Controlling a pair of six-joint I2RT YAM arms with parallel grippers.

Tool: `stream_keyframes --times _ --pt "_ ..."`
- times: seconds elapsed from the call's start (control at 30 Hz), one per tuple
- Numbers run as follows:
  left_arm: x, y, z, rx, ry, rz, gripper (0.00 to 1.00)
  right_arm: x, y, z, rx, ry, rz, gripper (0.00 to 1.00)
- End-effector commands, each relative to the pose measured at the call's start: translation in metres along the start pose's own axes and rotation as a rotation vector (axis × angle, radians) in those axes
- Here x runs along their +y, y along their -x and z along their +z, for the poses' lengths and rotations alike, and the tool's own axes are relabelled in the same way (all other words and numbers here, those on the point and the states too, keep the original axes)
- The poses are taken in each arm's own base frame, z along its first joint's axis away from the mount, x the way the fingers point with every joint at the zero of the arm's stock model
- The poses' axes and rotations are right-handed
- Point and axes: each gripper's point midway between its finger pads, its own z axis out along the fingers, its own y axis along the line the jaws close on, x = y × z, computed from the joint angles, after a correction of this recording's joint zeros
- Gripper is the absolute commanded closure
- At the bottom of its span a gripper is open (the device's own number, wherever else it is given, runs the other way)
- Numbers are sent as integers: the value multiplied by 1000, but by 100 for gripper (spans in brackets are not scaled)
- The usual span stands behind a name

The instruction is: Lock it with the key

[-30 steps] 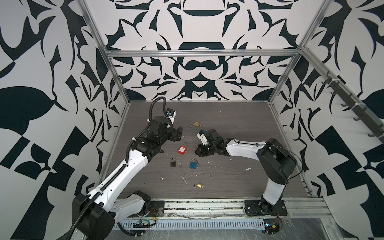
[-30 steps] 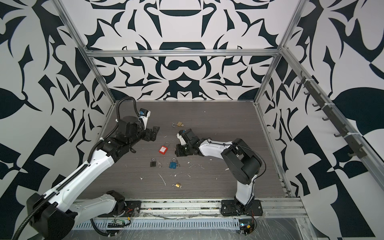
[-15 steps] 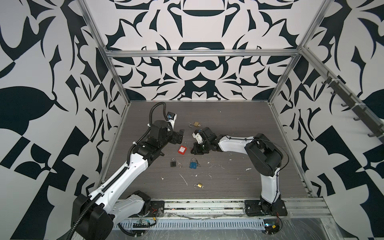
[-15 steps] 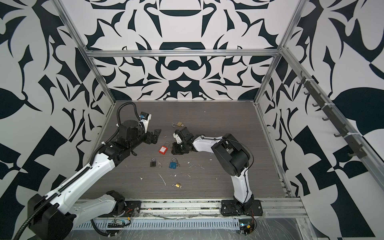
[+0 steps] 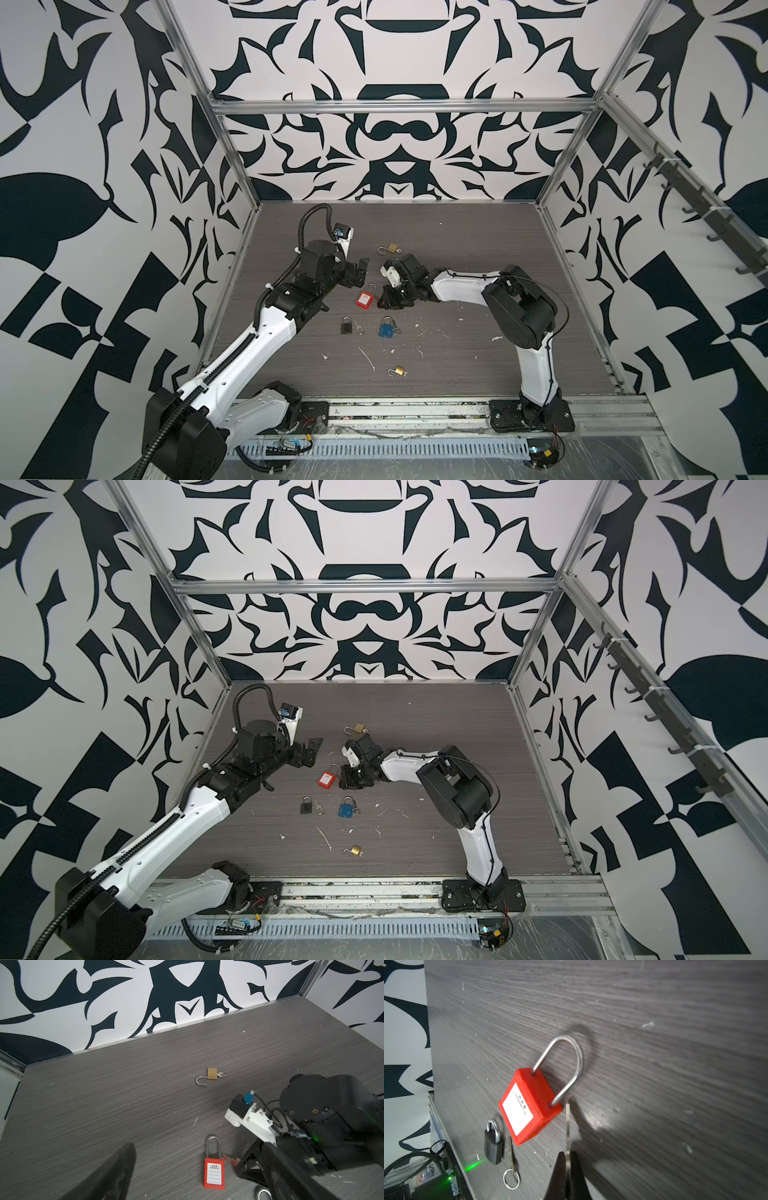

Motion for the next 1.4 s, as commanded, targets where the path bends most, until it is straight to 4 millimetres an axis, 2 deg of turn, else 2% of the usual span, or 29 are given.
stream_keyframes --times 0.0,0.27,0.67,0.83,1.07,1.23,1.37 --pt "1 5 -2 -22 3 3 3 16 10 -5 -15 30 -15 91" --pt "3 4 -3 -23 14 7 2 18 11 -3 -10 35 -14 78" --pt "4 4 -3 -23 20 8 2 23 14 -9 -24 38 -17 67" --pt "10 9 -8 -48 51 2 1 30 18 -20 -46 39 -44 55" --pt "21 19 -21 -108 109 2 1 33 29 -53 -118 -49 -119 35" --pt "33 15 -25 -123 176 -87 1 41 35 -92 -194 -117 -230 33" --pt "24 1 -20 -28 128 -137 1 46 17 -122 -210 -126 -326 35"
